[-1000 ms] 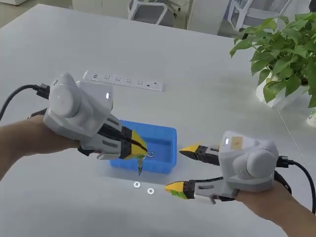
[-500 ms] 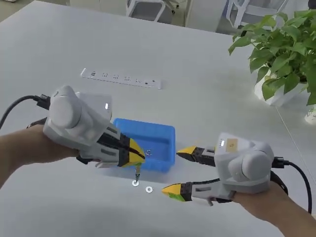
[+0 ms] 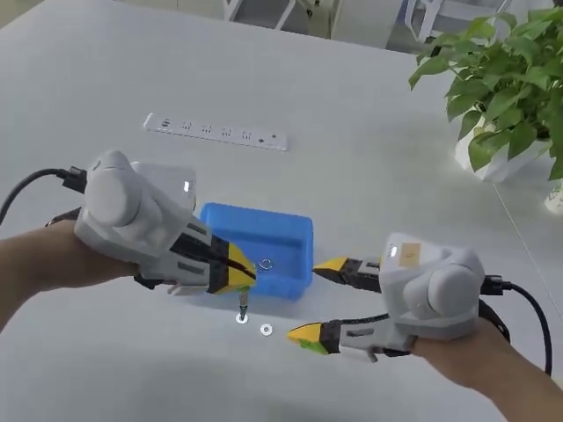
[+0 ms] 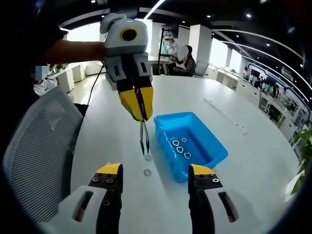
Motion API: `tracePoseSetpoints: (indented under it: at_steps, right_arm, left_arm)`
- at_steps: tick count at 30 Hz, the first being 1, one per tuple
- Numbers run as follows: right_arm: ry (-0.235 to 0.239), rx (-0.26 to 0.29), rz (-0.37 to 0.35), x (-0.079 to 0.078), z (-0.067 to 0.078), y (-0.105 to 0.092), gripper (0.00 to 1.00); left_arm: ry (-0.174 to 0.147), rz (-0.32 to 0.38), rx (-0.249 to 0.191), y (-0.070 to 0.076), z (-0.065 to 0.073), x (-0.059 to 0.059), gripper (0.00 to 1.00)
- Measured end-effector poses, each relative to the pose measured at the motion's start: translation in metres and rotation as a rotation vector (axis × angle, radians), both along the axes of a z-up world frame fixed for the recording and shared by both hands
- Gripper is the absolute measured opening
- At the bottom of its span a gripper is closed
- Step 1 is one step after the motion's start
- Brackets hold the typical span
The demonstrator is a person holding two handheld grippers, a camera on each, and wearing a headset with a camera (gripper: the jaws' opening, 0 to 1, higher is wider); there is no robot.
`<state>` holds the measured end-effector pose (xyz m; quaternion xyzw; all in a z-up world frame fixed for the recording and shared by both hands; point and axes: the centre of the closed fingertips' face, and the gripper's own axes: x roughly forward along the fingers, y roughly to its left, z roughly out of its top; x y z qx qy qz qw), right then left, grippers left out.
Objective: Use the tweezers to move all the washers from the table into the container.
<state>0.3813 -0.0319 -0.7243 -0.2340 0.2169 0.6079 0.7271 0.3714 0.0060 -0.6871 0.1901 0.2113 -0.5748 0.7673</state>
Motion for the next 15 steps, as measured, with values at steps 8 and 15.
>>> tracePoseSetpoints:
  at_steps: [8,15]
  right_arm:
    - [0.005,-0.002,0.003,-0.002,-0.003,0.000,0.54]
    - [0.010,-0.002,-0.003,-0.002,-0.004,-0.002,0.54]
  left_arm:
    - [0.011,-0.002,0.005,0.001,-0.008,-0.001,0.05]
    - [0.009,-0.003,0.005,0.000,-0.011,0.001,0.05]
